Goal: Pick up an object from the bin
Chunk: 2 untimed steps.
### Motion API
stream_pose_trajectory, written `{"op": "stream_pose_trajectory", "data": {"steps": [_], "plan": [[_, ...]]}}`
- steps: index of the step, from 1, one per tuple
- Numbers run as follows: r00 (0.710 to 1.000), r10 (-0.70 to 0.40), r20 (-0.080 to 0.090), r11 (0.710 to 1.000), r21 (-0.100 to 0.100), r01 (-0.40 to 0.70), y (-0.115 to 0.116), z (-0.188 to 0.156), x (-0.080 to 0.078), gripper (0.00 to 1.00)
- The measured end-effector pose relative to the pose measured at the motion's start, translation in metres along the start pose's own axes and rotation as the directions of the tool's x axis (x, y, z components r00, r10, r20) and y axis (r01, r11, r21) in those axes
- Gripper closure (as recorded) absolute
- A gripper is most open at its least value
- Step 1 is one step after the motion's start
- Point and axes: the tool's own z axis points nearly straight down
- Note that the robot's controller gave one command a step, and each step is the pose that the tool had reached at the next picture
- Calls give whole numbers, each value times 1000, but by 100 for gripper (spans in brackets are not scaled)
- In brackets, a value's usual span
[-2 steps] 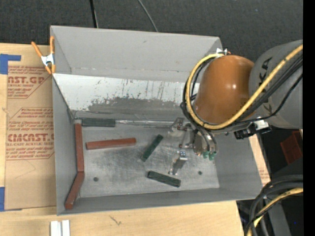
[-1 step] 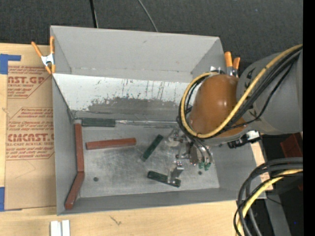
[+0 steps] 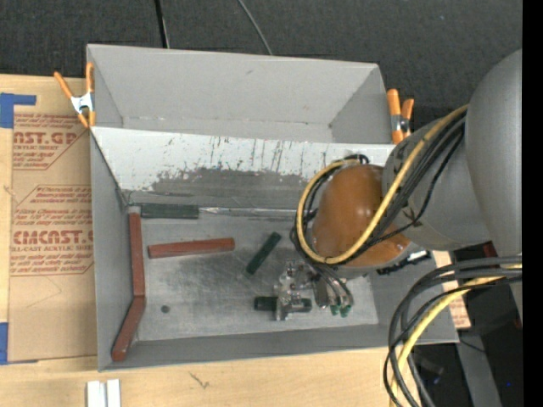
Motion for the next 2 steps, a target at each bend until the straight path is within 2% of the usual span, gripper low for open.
{"op": "stream_pose_trajectory", "data": {"steps": [1,2], "plan": [[1000,0,0,1000,0,0,0,0,0,100],[999,-40,-4,999,0,40,-2,-131,0,100]]}}
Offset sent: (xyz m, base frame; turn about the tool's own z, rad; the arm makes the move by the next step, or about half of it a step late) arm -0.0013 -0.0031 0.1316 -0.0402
